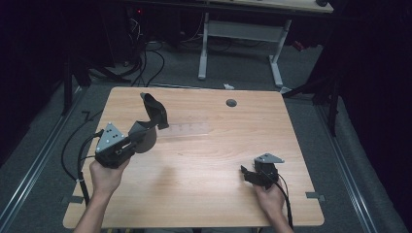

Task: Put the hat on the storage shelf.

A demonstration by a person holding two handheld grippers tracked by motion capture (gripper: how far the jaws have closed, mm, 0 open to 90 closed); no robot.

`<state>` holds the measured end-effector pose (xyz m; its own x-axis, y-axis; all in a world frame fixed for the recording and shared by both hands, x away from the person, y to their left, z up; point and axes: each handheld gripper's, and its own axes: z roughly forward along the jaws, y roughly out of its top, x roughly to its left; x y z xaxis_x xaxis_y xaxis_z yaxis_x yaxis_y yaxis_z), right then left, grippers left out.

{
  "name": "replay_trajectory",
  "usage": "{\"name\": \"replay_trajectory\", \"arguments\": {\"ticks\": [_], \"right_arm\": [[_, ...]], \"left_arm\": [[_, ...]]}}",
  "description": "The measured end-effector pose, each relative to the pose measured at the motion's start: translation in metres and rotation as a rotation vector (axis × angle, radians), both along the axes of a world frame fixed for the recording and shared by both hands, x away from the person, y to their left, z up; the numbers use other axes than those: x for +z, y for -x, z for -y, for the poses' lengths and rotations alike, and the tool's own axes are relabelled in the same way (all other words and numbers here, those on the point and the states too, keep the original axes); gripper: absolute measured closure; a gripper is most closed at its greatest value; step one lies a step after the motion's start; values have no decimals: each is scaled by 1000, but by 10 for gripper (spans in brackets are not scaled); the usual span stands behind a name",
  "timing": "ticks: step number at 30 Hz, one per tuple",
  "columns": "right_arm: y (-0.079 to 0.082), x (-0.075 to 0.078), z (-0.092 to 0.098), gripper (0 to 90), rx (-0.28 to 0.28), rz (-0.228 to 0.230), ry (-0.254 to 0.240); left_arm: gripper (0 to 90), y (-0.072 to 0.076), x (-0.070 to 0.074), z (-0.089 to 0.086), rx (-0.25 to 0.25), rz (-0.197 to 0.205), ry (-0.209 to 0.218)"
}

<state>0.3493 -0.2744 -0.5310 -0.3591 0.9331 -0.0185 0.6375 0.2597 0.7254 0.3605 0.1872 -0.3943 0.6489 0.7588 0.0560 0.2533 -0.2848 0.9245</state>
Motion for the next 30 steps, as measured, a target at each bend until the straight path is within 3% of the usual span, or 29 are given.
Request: {"name": "replay_trajectory", "arguments": {"ticks": [6,14,20,30], "right_arm": [[0,0,0,366,0,1,0],[0,0,0,365,0,0,0],[0,0,0,365,0,0,-1],[0,0,-1,359,4,0,-1]], "left_arm": [[868,-4,1,-4,15,3,0],[868,-13,0,-12,61,15,-31],[868,-26,1,-15,101,19,-37],[868,-54,0,-6,132,22,-64]]}}
